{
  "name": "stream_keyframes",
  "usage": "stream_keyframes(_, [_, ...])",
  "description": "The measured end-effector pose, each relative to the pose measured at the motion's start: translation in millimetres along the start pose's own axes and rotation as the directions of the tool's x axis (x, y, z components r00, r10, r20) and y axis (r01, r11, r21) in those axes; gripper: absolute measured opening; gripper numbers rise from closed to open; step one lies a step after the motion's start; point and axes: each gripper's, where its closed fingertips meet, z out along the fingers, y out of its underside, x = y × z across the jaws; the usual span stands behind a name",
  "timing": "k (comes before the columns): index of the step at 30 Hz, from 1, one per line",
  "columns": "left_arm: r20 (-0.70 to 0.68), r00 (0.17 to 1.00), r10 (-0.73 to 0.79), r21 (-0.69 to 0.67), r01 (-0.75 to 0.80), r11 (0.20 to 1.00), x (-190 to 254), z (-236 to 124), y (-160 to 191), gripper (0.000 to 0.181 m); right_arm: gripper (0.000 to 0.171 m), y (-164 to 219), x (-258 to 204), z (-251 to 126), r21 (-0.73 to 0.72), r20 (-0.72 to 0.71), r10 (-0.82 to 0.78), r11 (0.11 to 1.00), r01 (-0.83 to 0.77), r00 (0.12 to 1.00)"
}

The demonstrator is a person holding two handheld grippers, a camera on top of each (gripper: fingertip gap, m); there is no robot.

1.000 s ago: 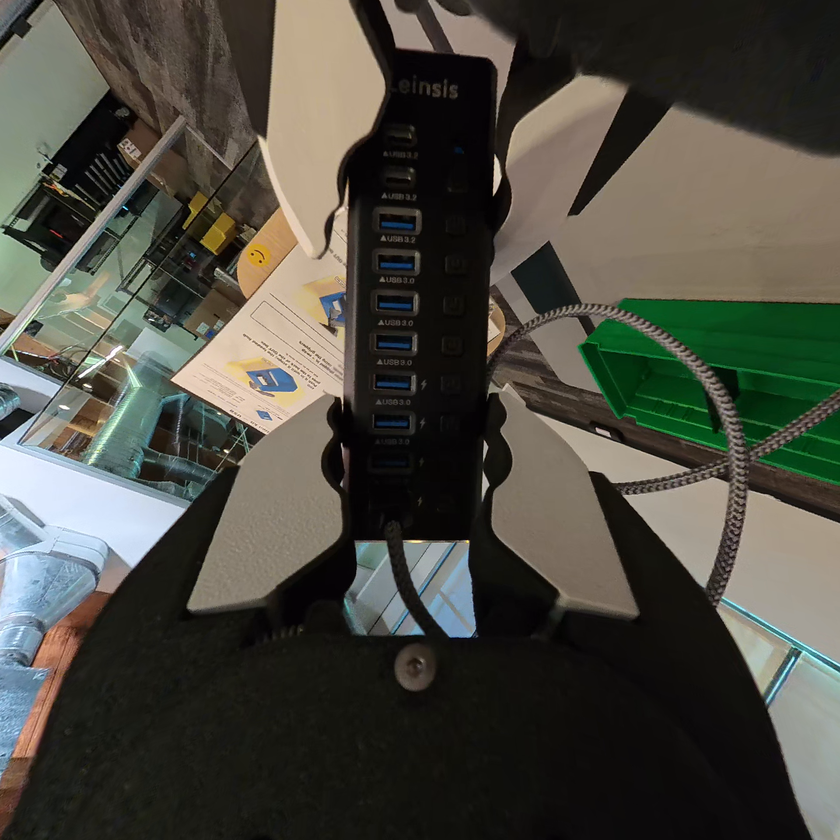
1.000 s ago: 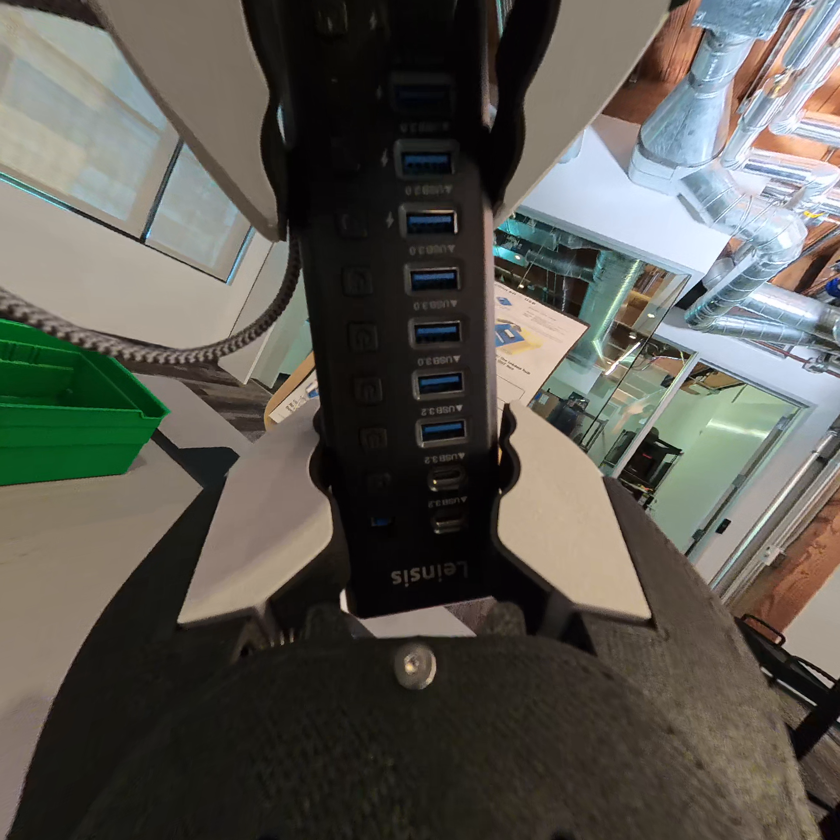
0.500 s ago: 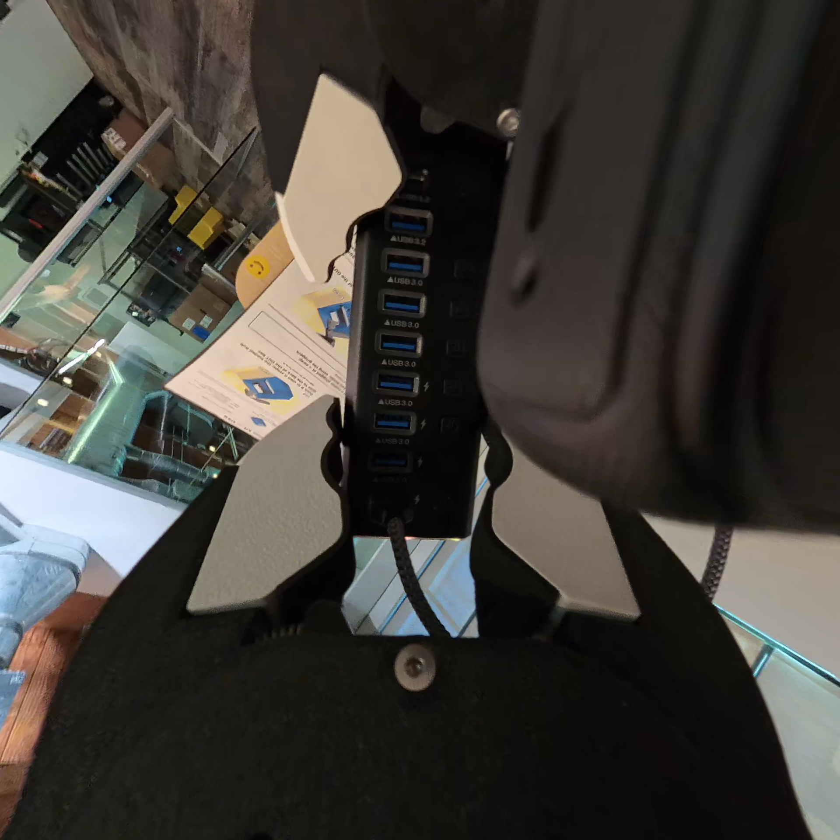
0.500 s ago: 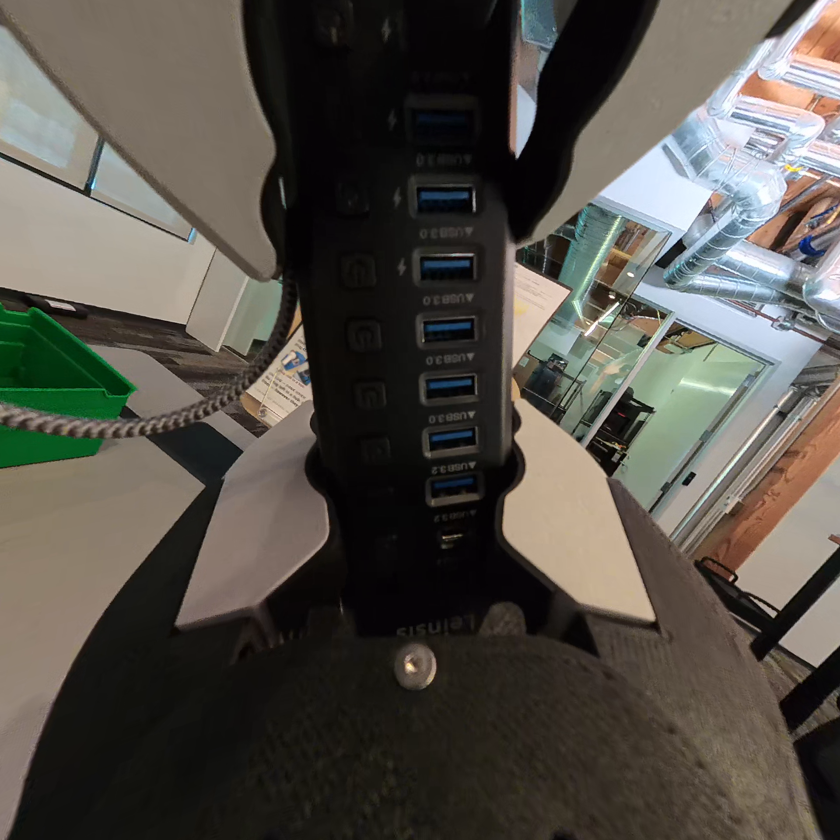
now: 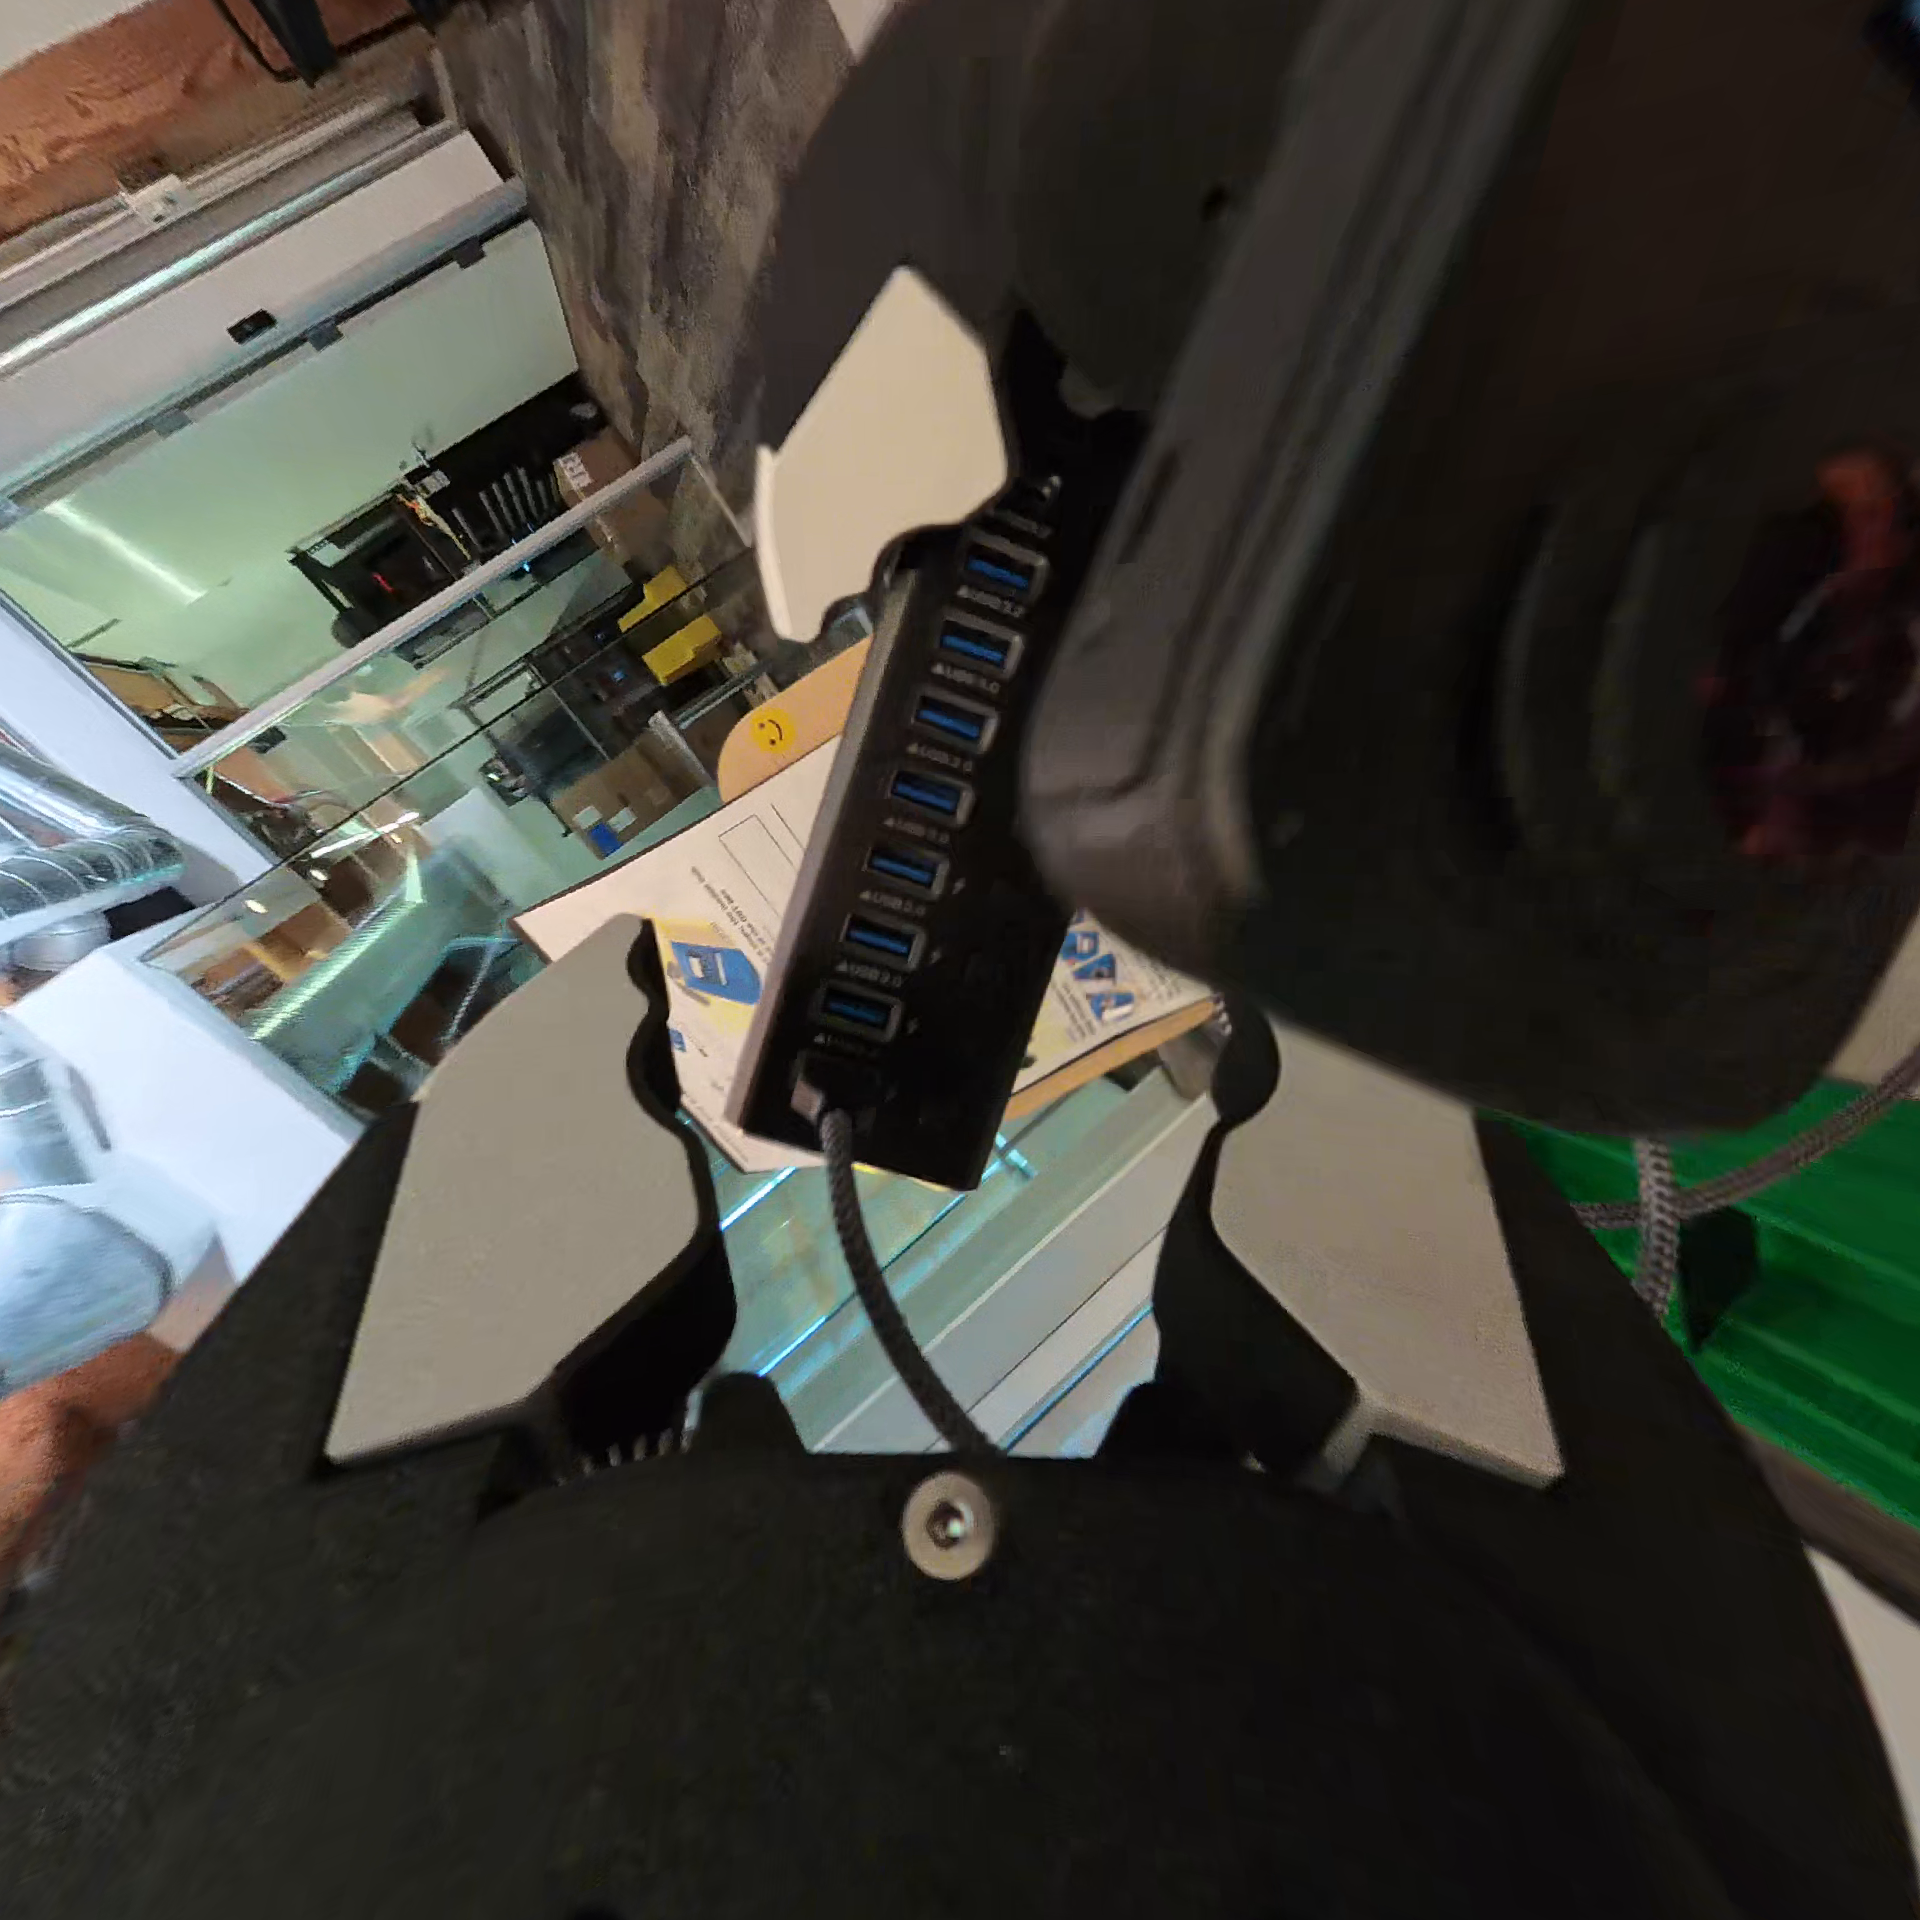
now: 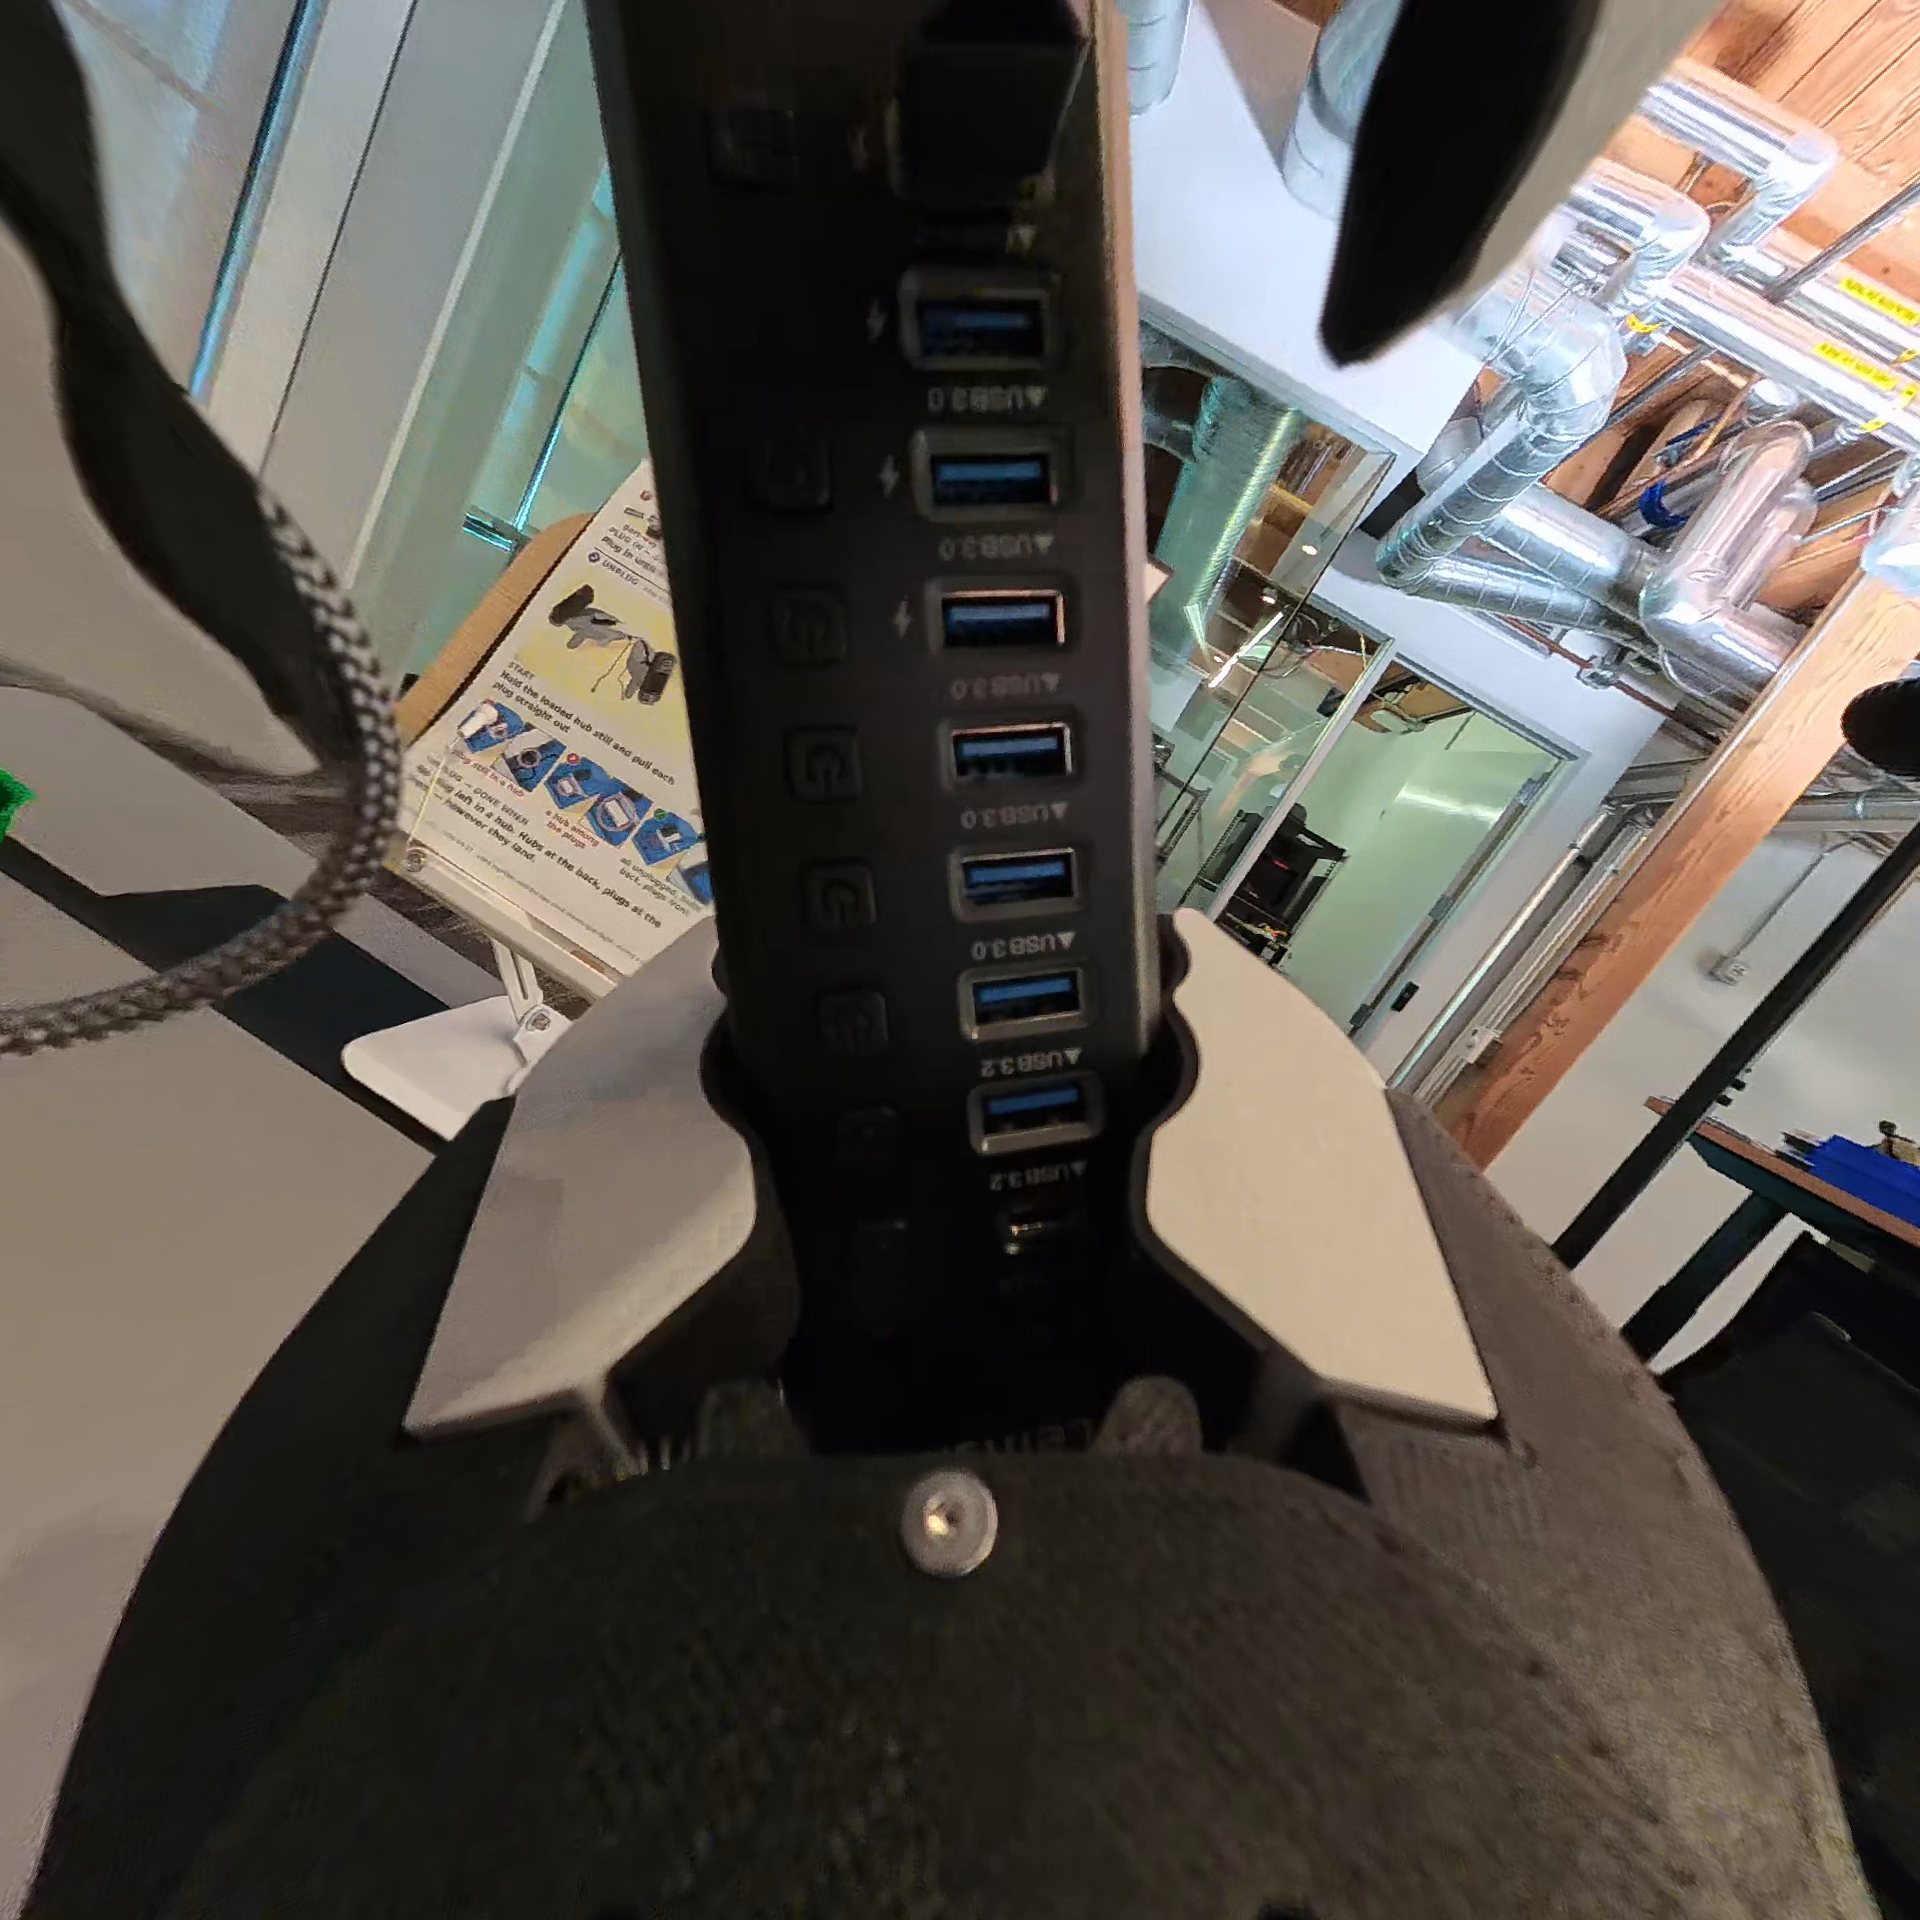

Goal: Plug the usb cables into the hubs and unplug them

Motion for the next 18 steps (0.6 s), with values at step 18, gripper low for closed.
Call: stream_keyframes(18, [-0.211, 0.811, -0.545, 0.496, 0.57, 0.656, -37.5, -68.7, -10.3, 0.112, 0.075, -2.5, 4.3, -2.2, -0.036, -0.026, -0.026, 0.999, 0.025, 0.999])
